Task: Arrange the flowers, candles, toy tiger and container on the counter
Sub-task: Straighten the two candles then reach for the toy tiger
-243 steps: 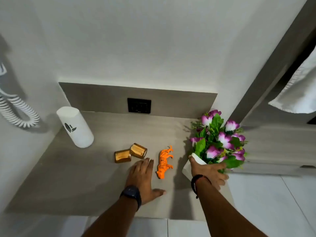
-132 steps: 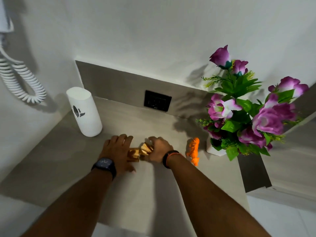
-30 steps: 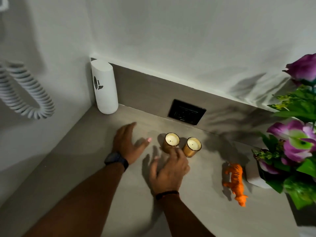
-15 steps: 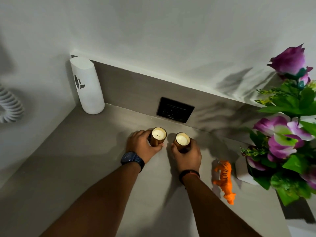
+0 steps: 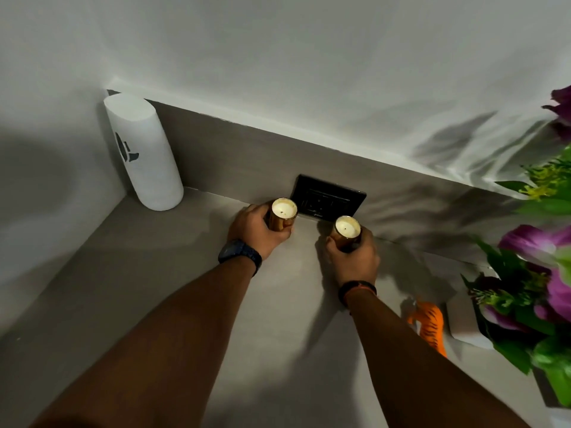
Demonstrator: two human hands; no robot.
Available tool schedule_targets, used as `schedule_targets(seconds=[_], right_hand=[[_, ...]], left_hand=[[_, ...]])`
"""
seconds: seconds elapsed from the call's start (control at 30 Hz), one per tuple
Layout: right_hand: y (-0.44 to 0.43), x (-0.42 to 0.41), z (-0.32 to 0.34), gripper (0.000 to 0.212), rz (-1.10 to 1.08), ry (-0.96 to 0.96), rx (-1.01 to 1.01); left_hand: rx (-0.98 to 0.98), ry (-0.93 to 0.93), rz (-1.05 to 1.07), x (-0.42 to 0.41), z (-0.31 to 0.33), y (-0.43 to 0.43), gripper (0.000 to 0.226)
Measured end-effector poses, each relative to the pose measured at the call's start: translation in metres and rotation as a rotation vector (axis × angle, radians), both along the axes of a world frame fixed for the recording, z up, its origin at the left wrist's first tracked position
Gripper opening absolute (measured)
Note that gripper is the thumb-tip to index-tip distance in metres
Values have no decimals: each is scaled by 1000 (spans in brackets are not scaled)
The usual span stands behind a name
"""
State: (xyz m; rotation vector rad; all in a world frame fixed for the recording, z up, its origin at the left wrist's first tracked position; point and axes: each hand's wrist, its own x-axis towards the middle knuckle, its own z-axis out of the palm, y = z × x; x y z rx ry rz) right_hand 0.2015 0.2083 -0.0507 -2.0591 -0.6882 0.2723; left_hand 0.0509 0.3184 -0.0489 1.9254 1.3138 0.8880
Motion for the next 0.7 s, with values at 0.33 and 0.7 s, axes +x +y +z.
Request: schedule_targets(seconds=[0.33, 0.7], right_hand=[[-27, -24, 37, 77, -37, -50, 136], [-177, 4, 52, 29, -222, -241, 126]], left_hand=[[-37, -44, 136, -3, 12, -55, 87], [-155, 5, -42, 64, 44, -192, 49]])
